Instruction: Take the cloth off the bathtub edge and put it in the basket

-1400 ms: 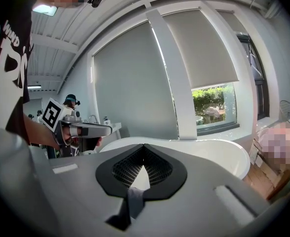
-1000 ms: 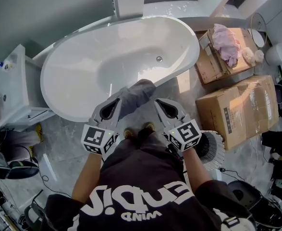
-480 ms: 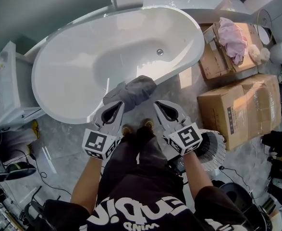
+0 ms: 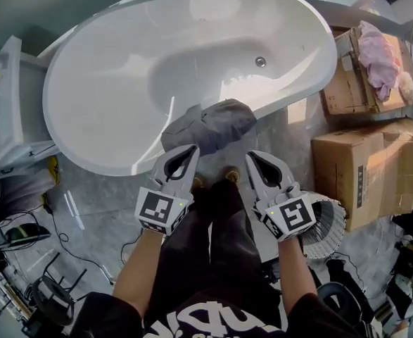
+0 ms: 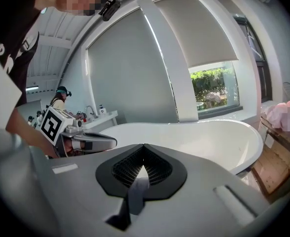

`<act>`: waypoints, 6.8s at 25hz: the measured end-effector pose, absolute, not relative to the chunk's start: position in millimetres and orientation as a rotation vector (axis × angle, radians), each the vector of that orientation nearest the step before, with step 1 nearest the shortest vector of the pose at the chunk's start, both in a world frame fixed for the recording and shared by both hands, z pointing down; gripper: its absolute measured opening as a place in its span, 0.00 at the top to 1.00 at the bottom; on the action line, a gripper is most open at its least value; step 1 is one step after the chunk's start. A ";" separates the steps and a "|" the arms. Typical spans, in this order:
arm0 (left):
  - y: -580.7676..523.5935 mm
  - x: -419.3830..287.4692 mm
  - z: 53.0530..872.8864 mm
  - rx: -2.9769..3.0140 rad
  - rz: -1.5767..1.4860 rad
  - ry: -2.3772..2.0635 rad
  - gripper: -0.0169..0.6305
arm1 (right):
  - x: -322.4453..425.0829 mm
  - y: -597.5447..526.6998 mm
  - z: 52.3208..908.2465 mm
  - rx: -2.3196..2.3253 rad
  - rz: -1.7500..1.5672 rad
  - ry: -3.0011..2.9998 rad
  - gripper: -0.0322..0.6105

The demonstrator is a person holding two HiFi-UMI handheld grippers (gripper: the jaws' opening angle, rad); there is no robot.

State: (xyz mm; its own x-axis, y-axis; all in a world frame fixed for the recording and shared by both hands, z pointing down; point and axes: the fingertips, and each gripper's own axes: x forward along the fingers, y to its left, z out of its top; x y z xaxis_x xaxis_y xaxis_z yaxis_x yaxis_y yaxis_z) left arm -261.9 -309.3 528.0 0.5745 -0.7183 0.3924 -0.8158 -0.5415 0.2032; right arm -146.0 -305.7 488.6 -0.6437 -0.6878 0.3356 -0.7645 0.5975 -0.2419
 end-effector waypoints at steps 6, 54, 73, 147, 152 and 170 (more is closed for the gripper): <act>-312.3 -262.0 559.2 2.415 0.352 -1.226 0.98 | -153.1 -307.9 521.2 1.223 0.604 -2.595 0.94; -323.3 -232.6 712.9 2.434 1.031 -0.742 0.40 | -143.5 -293.4 579.0 1.191 0.754 -2.525 0.94; -317.6 -227.0 770.3 2.334 1.341 -0.589 0.42 | -140.5 -287.3 593.1 1.203 0.797 -2.502 0.94; -272.6 -242.8 390.3 2.399 0.635 -0.879 0.87 | -118.5 -267.0 346.7 1.316 0.456 -2.614 0.94; -269.3 -234.7 384.2 2.399 0.611 -0.853 0.87 | -104.3 -267.6 333.2 1.388 0.428 -2.606 0.94; -246.2 -108.4 349.8 2.619 0.544 -0.288 0.87 | -6.6 -180.7 308.2 2.011 0.384 -2.264 0.94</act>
